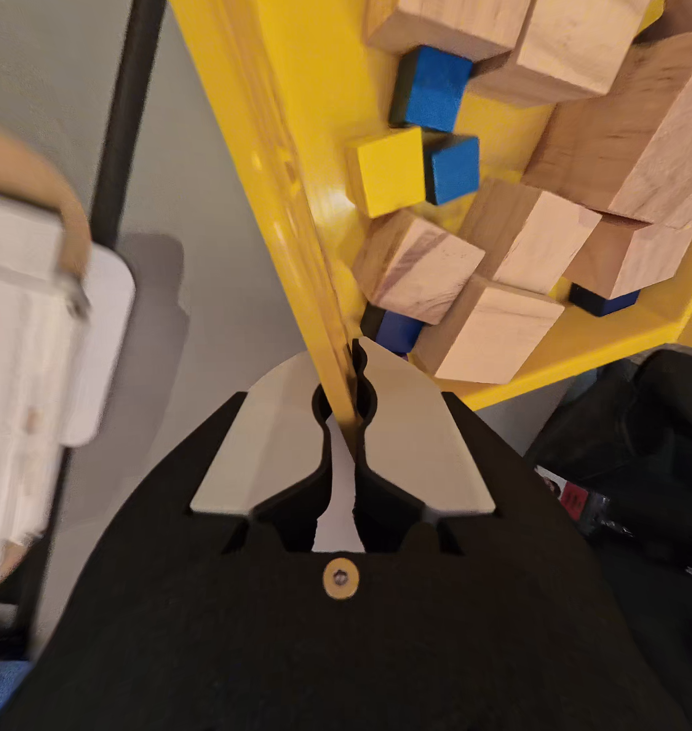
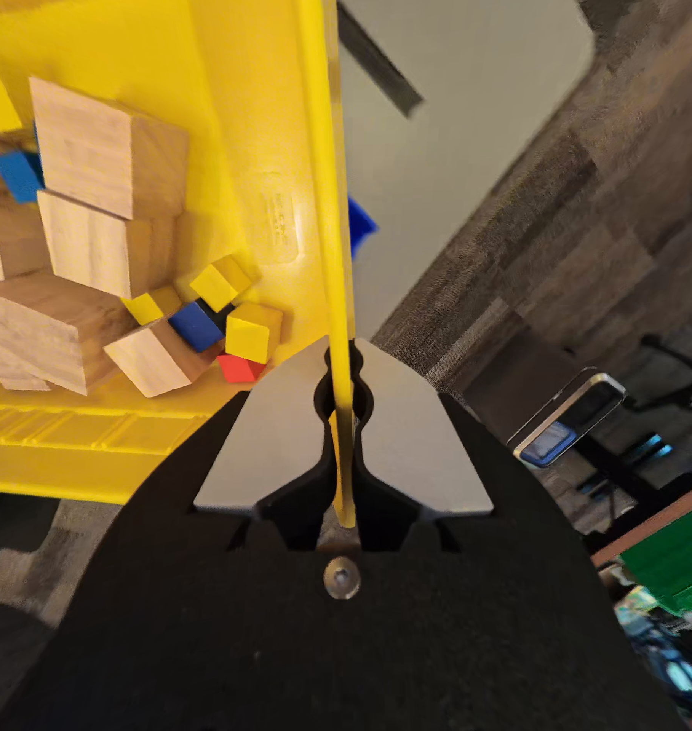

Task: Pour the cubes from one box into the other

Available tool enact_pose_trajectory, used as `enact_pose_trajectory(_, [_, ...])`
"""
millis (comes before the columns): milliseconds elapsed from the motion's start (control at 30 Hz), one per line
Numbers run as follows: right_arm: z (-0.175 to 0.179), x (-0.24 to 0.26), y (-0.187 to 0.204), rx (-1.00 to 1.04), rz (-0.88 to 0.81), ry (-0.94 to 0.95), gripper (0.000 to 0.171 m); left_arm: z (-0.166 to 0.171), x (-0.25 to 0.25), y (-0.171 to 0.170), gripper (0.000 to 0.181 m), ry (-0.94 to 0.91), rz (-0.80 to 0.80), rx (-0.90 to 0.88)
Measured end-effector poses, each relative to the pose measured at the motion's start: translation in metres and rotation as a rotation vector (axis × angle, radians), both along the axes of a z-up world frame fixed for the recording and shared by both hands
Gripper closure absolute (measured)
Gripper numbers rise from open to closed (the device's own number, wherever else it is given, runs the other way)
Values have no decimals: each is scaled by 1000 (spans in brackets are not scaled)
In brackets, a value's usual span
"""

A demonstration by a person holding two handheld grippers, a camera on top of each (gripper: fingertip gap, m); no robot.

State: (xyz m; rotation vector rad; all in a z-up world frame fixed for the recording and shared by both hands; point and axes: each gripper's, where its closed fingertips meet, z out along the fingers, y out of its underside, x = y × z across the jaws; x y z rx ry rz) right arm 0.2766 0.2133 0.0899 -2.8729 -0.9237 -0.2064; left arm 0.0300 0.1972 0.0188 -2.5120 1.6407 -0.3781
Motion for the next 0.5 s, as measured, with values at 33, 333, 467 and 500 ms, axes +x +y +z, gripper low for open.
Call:
enact_pose_trajectory(33, [5, 23, 4, 31, -35, 7, 168, 4, 23, 11, 175, 11, -18, 17])
enact_pose_trajectory(333, [-44, 117, 41, 282, -158, 94, 167, -8, 116, 102, 175, 85, -6, 362])
enact_pose_trajectory(467, [-49, 123, 52, 454, -132, 44, 168, -21, 122, 100, 175, 63, 18, 510])
enact_pose_trajectory(500, [-46, 122, 54, 498, -132, 39, 168, -22, 122, 99, 176, 48, 41, 546])
